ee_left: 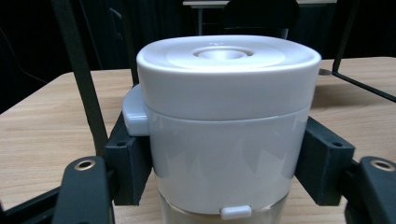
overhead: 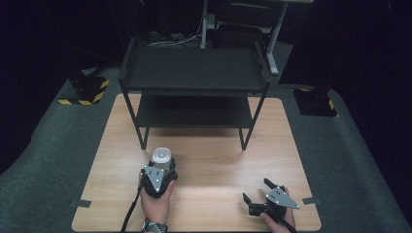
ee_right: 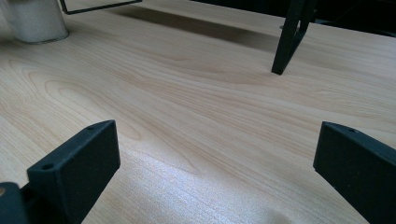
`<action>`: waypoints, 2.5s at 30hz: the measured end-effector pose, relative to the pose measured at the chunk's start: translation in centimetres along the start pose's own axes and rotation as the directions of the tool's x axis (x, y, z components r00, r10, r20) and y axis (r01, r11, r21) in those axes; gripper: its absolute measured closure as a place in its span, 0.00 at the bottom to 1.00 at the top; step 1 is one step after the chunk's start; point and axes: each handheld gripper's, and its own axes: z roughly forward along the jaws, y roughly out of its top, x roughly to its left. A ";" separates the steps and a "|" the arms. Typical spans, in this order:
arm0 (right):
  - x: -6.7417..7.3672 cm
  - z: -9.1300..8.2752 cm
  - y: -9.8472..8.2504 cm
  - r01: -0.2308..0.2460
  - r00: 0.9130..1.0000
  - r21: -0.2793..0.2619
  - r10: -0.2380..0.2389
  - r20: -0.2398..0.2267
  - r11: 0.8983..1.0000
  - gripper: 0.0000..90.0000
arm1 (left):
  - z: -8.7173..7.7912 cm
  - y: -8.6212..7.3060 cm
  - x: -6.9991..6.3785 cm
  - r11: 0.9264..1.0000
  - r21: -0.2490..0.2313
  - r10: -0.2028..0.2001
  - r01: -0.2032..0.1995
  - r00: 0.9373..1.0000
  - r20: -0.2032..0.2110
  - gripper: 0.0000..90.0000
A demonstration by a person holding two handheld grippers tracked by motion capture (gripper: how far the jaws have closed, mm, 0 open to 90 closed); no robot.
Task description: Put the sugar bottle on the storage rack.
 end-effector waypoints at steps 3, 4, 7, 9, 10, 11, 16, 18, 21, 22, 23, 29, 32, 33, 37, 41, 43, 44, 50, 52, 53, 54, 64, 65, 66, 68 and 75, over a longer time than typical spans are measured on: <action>0.0 0.0 0.0 0.000 1.000 0.000 0.000 0.000 1.000 0.00 | 0.0 0.1 0.7 1.000 0.003 0.002 -0.002 1.000 0.026 0.34; 0.0 0.0 0.0 0.001 1.000 0.000 -0.001 0.000 1.000 0.00 | 0.1 0.2 1.0 1.000 0.005 0.003 -0.003 0.999 0.034 0.34; 0.0 0.0 0.0 0.000 1.000 0.000 0.000 0.001 1.000 0.00 | 0.2 0.3 1.6 1.000 0.009 0.006 -0.006 0.998 0.058 0.34; 0.0 0.0 0.0 0.000 1.000 -0.001 0.000 0.001 1.000 0.00 | 0.3 0.4 2.0 1.000 0.012 0.009 -0.010 0.997 0.072 0.34; 0.0 0.0 0.0 -0.001 1.000 0.000 0.001 0.001 1.000 0.00 | 0.3 0.5 2.2 1.000 0.013 0.011 -0.012 0.997 0.078 0.34; 0.0 0.0 0.0 -0.001 1.000 0.000 0.001 0.001 1.000 0.00 | 0.4 0.5 2.3 1.000 0.013 0.017 -0.018 0.996 0.084 0.34; 0.0 0.0 0.0 -0.001 1.000 -0.002 0.001 0.001 1.000 0.00 | 0.4 0.8 2.8 0.999 0.004 0.032 -0.033 0.994 0.107 0.34; 0.0 0.0 0.0 -0.001 1.000 -0.001 0.001 0.001 1.000 0.00 | 0.4 1.1 2.9 0.999 -0.001 0.032 -0.032 0.992 0.118 0.34; 0.0 0.0 0.0 -0.002 1.000 -0.002 0.002 0.001 1.000 0.00 | 0.3 1.8 3.1 1.000 -0.010 0.028 -0.027 0.991 0.132 0.34; 0.0 0.0 0.0 -0.002 1.000 -0.003 0.002 0.000 1.000 0.00 | 0.3 2.1 3.2 1.000 -0.013 0.024 -0.022 0.990 0.140 0.34; 0.0 0.0 0.0 -0.003 1.000 -0.002 0.003 0.000 1.000 0.00 | 0.3 2.4 3.3 1.000 -0.013 0.021 -0.019 0.989 0.145 0.34; 0.0 0.0 -0.1 -0.004 1.000 -0.003 0.004 0.000 1.000 0.00 | -0.1 5.1 3.4 0.999 -0.025 0.035 -0.031 0.982 0.188 0.34; 0.0 0.0 -0.1 -0.003 1.000 -0.003 0.003 -0.001 1.000 0.00 | -0.2 6.5 3.3 0.999 -0.030 0.039 -0.033 0.978 0.206 0.34; 0.0 0.0 -0.1 -0.003 1.000 -0.003 0.003 0.000 1.000 0.00 | -0.2 7.0 3.3 0.999 -0.032 0.040 -0.034 0.977 0.211 0.34; 0.0 0.0 -0.1 -0.004 1.000 -0.004 0.004 0.001 1.000 0.00 | -0.1 9.4 3.0 0.999 -0.033 0.037 -0.030 0.973 0.229 0.34; 0.0 0.0 -0.1 -0.004 1.000 -0.004 0.004 0.001 1.000 0.00 | 0.2 11.5 2.8 0.998 -0.038 0.050 -0.043 0.970 0.238 0.34; 0.0 0.0 -0.1 -0.005 1.000 -0.005 0.005 0.000 1.000 0.00 | 0.4 12.6 2.7 0.998 -0.044 0.049 -0.040 0.969 0.243 0.34; 0.0 0.0 -0.1 -0.005 1.000 -0.005 0.005 0.000 1.000 0.00 | 0.5 12.9 2.6 0.998 -0.045 0.047 -0.037 0.969 0.244 0.34; -0.1 0.0 -0.1 -0.005 1.000 -0.007 0.005 -0.002 1.000 0.00 | 1.5 15.2 2.2 0.998 -0.054 0.052 -0.040 0.968 0.247 0.34; -0.1 0.0 -0.1 -0.005 1.000 -0.007 0.005 -0.003 1.000 0.00 | 1.8 15.7 2.0 0.997 -0.056 0.058 -0.045 0.967 0.247 0.34; -0.1 -0.1 -0.1 -0.006 1.000 -0.008 0.006 -0.005 1.000 0.00 | 2.2 16.2 1.8 0.997 -0.057 0.060 -0.047 0.967 0.246 0.34; -0.1 -0.1 -0.1 -0.006 1.000 -0.008 0.006 -0.005 1.000 0.00 | 2.2 16.2 1.8 0.997 -0.057 0.060 -0.047 0.967 0.246 0.34; -0.2 -0.1 -0.2 -0.003 1.000 -0.011 0.003 -0.009 1.000 0.00 | 4.9 17.3 0.8 0.998 -0.064 0.041 -0.027 0.973 0.229 0.34; -0.2 -0.1 -0.2 -0.003 1.000 -0.011 0.003 -0.009 1.000 0.00 | 5.3 17.4 0.7 0.997 -0.066 0.040 -0.026 0.973 0.225 0.34; -0.2 -0.1 -0.2 -0.003 1.000 -0.012 0.003 -0.009 1.000 0.00 | 5.7 17.5 0.6 0.997 -0.065 0.047 -0.033 0.975 0.219 0.34; -0.2 -0.1 -0.2 -0.003 1.000 -0.013 0.003 -0.010 1.000 0.00 | 6.2 17.7 0.4 0.997 -0.067 0.046 -0.032 0.976 0.211 0.34; -0.3 -0.1 -0.3 0.000 1.000 -0.015 0.000 -0.017 1.000 0.00 | 8.5 18.3 -0.5 0.998 -0.065 0.038 -0.027 0.983 0.179 0.34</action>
